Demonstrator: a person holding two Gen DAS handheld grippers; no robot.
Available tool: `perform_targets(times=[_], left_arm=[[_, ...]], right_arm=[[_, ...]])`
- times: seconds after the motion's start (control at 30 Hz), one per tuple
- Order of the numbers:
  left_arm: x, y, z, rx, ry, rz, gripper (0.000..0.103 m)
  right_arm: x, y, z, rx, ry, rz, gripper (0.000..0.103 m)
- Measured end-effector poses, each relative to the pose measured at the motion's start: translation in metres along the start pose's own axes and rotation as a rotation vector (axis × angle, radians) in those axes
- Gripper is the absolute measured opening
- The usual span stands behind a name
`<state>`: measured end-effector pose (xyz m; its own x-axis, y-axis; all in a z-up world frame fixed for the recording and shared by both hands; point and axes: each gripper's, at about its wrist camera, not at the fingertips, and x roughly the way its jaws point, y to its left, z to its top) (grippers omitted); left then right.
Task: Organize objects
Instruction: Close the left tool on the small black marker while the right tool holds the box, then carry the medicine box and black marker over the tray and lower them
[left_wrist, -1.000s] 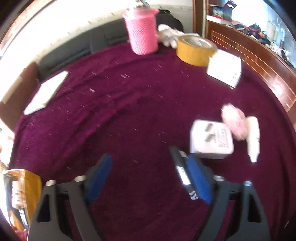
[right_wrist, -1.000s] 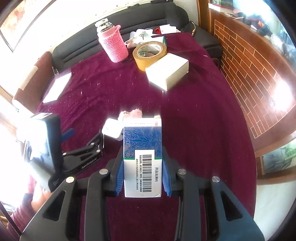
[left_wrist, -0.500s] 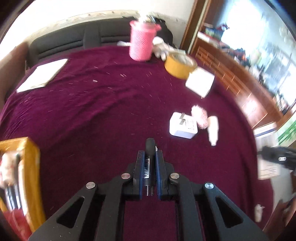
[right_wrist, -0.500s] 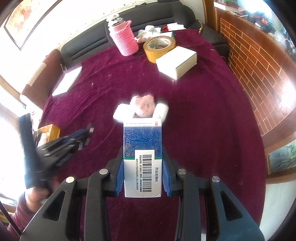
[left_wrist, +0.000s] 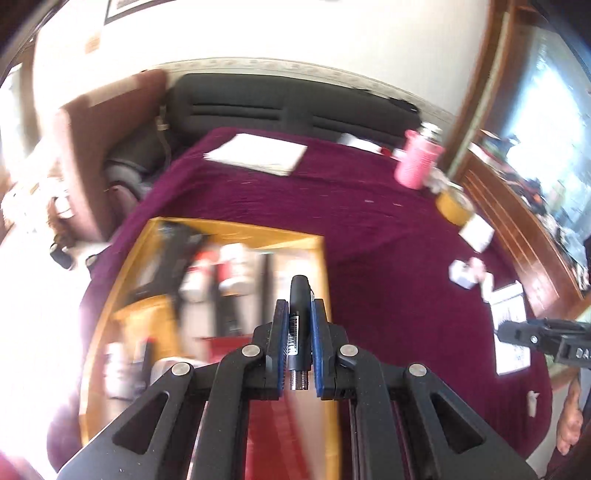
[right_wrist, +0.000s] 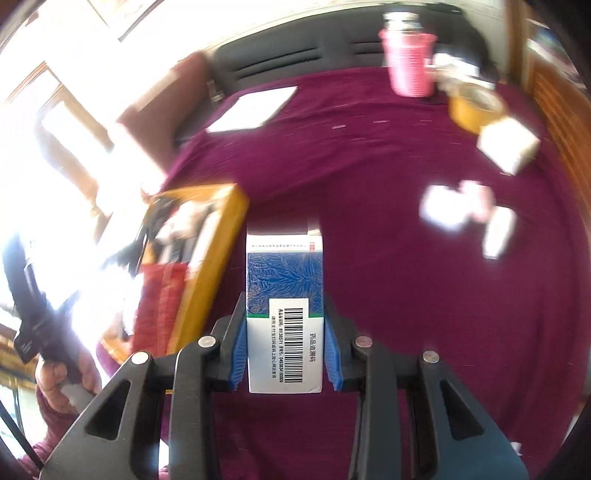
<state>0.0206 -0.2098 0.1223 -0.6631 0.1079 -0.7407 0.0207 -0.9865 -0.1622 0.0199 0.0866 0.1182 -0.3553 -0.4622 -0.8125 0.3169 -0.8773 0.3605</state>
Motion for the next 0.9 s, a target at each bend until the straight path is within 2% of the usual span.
perform_targets(times=[0.1, 0.3, 0.43, 0.57, 0.9], left_arm=[[-0.005, 0.041, -0.013, -0.048, 0.002, 0.069, 0.009], [-0.015, 0.096, -0.054, -0.083, 0.041, 0.123, 0.009], [-0.018, 0.105, -0.073, -0.059, 0.029, 0.197, 0.009], [-0.017, 0.103, -0.082, -0.017, -0.006, 0.274, 0.009], [0.003, 0.099, -0.087, 0.010, 0.011, 0.289, 0.009]], right_arm=[[0.023, 0.037, -0.002, -0.048, 0.034, 0.045, 0.032], [0.060, 0.098, -0.016, -0.128, 0.088, 0.082, 0.032], [0.078, 0.128, -0.026, -0.166, 0.113, 0.074, 0.032], [0.089, 0.149, -0.026, -0.206, 0.110, 0.025, 0.032], [0.123, 0.185, 0.010, -0.243, 0.096, -0.088, 0.032]])
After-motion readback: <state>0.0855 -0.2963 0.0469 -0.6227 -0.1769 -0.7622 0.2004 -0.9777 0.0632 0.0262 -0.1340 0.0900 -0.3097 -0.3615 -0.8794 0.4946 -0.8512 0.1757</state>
